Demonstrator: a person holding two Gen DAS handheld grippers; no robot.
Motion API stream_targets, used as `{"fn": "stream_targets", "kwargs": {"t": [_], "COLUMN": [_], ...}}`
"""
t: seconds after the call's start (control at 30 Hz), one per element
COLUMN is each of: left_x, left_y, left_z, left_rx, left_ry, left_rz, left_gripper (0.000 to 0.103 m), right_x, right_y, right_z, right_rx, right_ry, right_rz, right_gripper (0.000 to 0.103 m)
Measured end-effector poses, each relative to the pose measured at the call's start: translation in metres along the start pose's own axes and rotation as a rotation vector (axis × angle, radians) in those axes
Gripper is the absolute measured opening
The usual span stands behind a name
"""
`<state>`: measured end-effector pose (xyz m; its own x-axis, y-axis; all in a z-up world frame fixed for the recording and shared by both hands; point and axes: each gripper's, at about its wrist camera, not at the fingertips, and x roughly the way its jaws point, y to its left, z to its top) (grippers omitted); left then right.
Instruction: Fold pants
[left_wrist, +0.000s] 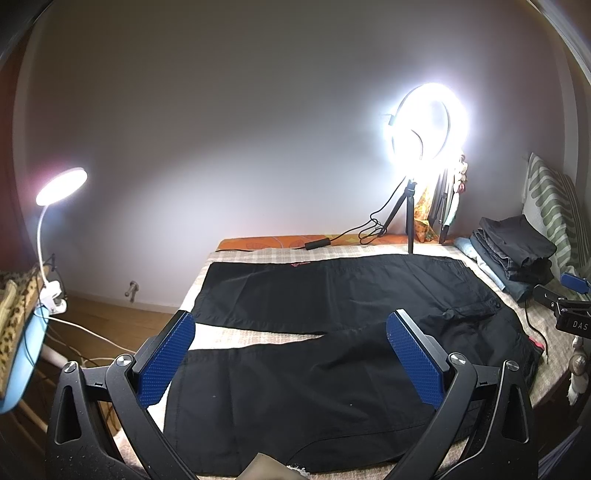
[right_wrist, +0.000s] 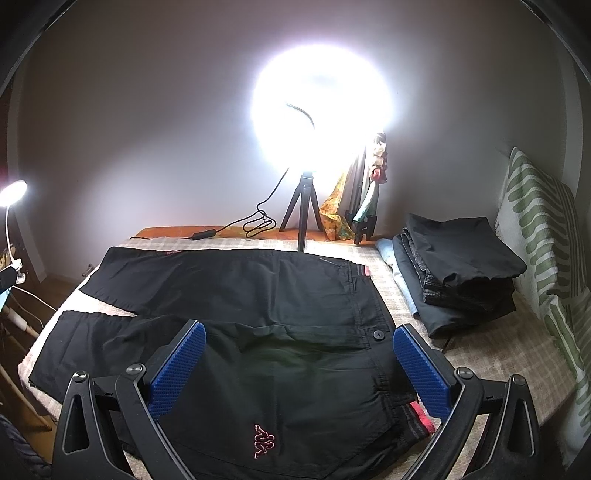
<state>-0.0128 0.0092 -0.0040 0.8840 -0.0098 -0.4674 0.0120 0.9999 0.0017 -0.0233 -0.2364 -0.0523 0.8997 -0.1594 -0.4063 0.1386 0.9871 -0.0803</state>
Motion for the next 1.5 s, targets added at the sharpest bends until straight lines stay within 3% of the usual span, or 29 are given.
{"fn": "stream_targets", "kwargs": {"t": [0.9,1.27,1.5], "left_x": [0.006,0.022,0.041], "left_y": [-0.001,0.0,0.022], "left_z": [0.0,0.003,0.003], "left_rx": [0.003,0.002,-0.081], "left_ry": [0.006,0.045,0.071], "left_rz": [0.0,-0.011,-0.119], "left_gripper": [0.103,0.103,0.103], "right_x": [0.003,0.014,0.031], "right_y": [0.005,0.006,0.006], "right_z": [-0.001,0.003,0.005], "right_rx": [0.002,0.01,0.0], "right_ry": [0.007,0.021,0.03], "right_rz": [0.012,0.023,0.061], "right_gripper": [0.103,0.103,0.103]}}
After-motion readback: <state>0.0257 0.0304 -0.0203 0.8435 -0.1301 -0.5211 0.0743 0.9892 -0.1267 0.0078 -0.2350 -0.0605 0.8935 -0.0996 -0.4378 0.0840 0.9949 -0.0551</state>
